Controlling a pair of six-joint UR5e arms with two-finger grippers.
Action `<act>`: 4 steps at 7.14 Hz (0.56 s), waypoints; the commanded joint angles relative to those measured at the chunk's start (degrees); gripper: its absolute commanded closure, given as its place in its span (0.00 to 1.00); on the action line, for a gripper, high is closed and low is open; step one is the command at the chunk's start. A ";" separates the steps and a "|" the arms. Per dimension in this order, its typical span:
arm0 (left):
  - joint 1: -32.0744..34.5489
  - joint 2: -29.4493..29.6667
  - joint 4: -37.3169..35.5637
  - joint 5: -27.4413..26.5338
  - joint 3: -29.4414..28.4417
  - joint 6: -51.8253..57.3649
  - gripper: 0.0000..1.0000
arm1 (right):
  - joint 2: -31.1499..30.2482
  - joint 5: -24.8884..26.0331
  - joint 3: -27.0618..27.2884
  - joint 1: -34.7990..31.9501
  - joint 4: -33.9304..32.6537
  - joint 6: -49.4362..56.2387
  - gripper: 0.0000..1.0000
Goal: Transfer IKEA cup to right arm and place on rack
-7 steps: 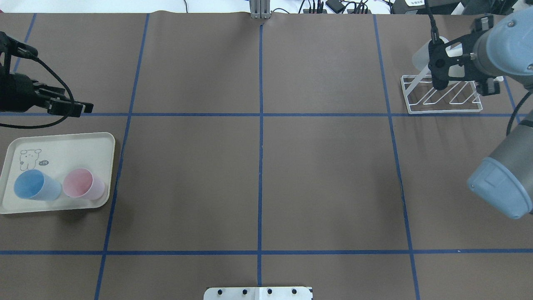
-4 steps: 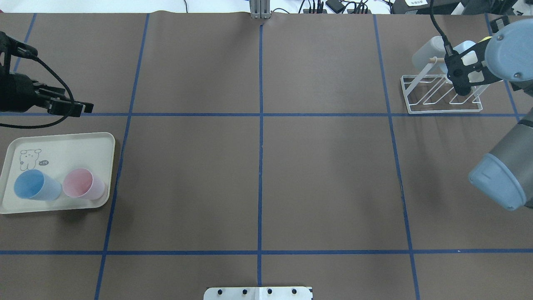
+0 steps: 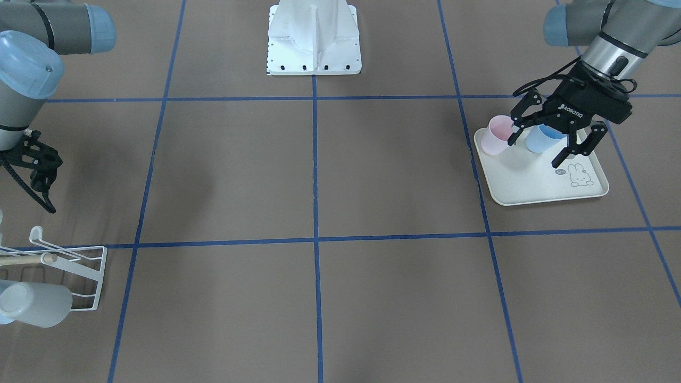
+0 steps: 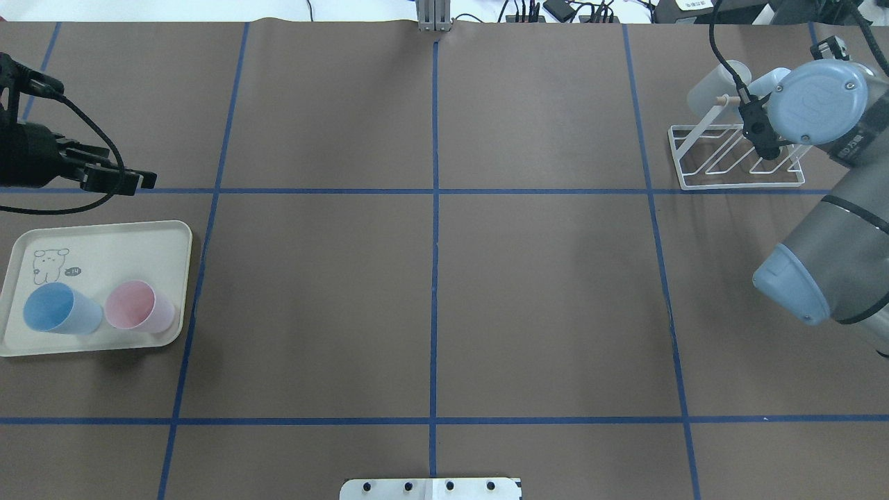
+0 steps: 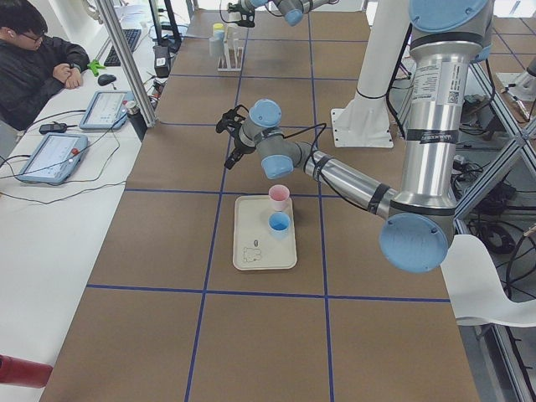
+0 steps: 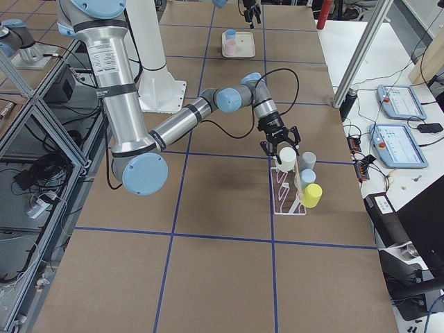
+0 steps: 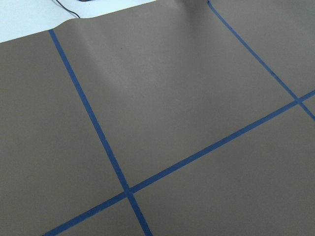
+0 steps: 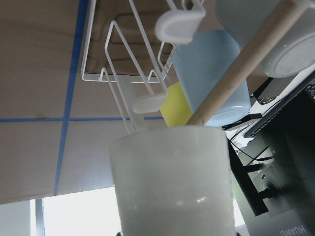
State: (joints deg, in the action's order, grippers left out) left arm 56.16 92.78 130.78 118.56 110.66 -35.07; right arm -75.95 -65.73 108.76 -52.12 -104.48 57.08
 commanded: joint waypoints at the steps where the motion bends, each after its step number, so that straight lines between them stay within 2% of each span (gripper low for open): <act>1: 0.00 0.03 0.00 0.00 0.00 0.00 0.00 | 0.27 1.30 -2.31 0.18 0.86 -2.48 1.00; 4: -0.09 0.03 0.00 0.00 0.00 0.00 0.00 | 0.28 1.92 -2.76 0.88 0.86 -4.95 1.00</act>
State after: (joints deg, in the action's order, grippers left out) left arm 56.09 92.81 130.78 118.57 110.65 -35.07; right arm -75.67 -64.06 106.11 -51.46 -103.64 53.06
